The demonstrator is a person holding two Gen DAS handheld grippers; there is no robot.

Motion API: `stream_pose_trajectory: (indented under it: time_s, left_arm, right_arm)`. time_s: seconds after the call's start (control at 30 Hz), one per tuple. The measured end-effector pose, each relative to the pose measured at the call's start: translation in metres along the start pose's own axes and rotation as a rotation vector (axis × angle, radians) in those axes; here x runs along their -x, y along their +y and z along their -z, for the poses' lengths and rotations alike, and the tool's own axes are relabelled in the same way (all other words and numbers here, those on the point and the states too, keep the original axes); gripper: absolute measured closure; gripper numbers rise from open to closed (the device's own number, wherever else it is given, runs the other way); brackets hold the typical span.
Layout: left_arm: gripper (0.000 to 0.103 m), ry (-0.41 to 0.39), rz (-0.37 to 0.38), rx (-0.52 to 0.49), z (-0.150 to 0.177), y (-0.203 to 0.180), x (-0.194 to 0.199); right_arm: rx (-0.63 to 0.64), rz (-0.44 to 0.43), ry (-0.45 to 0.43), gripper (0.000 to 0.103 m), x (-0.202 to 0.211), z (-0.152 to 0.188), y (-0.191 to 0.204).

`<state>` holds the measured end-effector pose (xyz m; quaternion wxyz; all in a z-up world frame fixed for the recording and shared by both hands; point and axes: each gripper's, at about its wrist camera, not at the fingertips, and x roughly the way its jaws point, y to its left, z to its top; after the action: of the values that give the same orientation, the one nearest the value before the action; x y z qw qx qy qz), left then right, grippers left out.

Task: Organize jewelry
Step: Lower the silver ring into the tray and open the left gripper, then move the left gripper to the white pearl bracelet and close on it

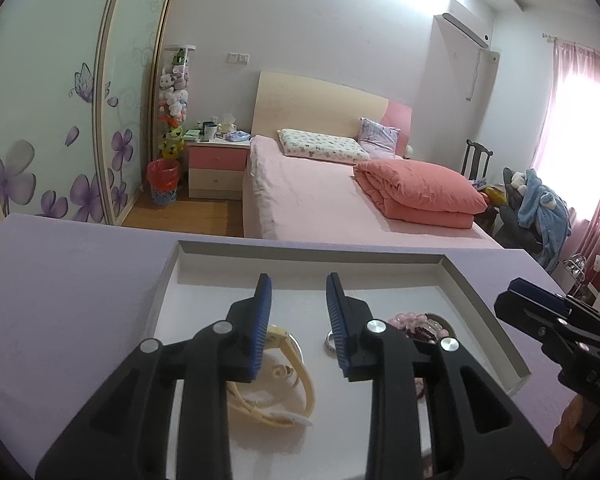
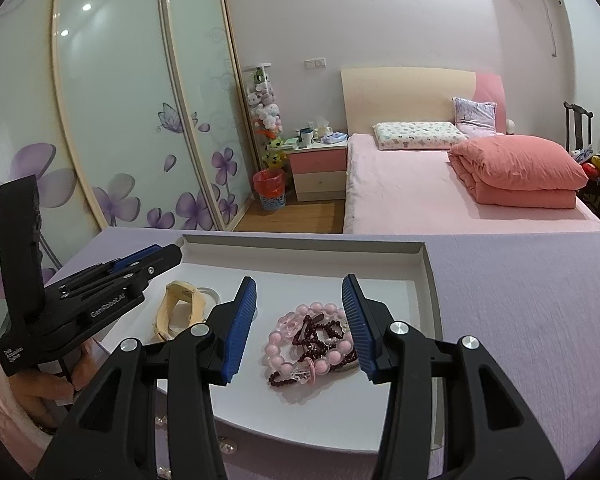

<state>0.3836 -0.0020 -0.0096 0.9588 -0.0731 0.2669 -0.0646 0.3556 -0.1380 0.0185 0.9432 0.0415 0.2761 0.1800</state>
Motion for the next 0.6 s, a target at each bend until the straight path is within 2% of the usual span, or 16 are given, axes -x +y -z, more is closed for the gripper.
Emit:
stream_pose_trajectory:
  time_s: [0.3, 0.47, 0.6]
  left_arm:
    - [0.065, 0.008, 0.019, -0.049, 0.026, -0.001, 0.046]
    - [0.065, 0.025, 0.027, -0.041, 0.041, 0.005, 0.067]
    - [0.065, 0.073, 0.057, -0.057, 0.058, 0.0, 0.077]
  right_arm:
    - [0.014, -0.014, 0.01, 0.057, 0.021, 0.013, 0.007]
    - [0.041, -0.02, 0.083, 0.057, 0.03, 0.042, 0.015]
    - [0.031, -0.012, 0.123, 0.057, 0.037, 0.061, 0.014]
